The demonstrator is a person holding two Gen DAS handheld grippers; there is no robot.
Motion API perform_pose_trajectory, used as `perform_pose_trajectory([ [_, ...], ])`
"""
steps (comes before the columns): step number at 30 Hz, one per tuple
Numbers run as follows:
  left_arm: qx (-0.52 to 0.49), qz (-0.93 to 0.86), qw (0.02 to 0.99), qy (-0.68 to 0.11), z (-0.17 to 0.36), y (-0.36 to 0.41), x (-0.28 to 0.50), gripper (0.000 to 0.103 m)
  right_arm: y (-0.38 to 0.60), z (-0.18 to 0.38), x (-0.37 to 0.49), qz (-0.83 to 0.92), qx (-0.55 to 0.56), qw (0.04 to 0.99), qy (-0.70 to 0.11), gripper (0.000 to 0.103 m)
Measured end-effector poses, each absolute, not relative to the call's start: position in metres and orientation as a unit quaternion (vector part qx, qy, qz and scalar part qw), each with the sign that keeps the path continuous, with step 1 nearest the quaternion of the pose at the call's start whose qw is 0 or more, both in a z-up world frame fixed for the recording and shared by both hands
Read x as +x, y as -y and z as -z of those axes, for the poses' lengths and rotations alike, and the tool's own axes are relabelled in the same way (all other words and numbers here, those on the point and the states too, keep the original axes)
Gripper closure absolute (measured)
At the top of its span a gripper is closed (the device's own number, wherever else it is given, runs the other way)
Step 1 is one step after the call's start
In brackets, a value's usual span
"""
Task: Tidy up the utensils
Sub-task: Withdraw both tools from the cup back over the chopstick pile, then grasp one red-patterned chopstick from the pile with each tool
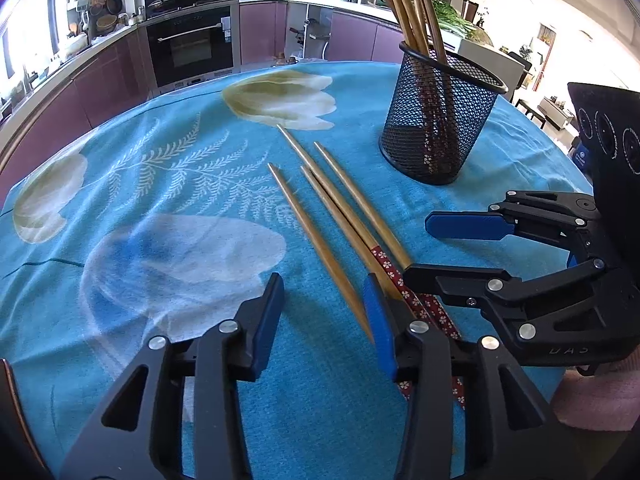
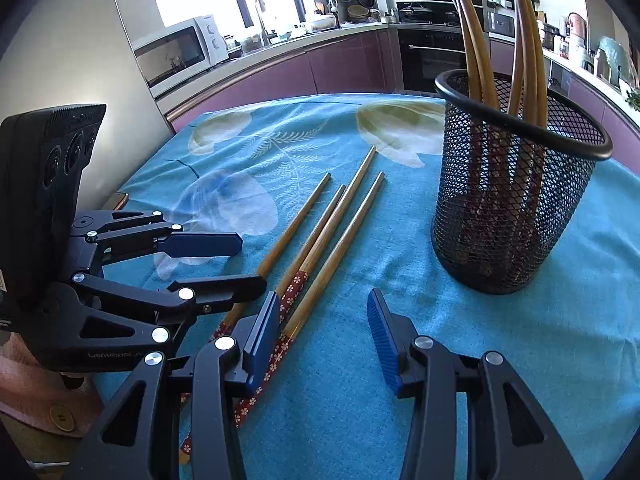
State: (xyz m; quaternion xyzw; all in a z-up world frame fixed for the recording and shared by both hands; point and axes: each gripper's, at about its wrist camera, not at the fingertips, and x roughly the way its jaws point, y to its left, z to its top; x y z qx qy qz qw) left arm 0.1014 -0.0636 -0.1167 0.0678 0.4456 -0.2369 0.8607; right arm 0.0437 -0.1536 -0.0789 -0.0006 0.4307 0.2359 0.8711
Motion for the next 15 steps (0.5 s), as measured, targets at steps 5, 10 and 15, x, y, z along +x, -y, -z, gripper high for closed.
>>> perform_pose_trajectory([
  [5, 0.064, 0.235, 0.86, -0.448, 0.1166, 0.0595, 0.1066, 0.072, 0.1518, 0.0791, 0.044, -0.234, -0.01, 0.872, -0.431, 0.059],
  [10, 0.062, 0.231, 0.861, -0.448, 0.117, 0.0601, 0.1084, 0.074, 0.152, 0.0786, 0.0441, -0.227, -0.021, 0.872, -0.433, 0.066],
  [15, 0.054, 0.234, 0.859, -0.453, 0.1169, 0.0582, 0.1092, 0.068, 0.1559, 0.0778, 0.0436, -0.215, -0.033, 0.872, -0.438, 0.076],
])
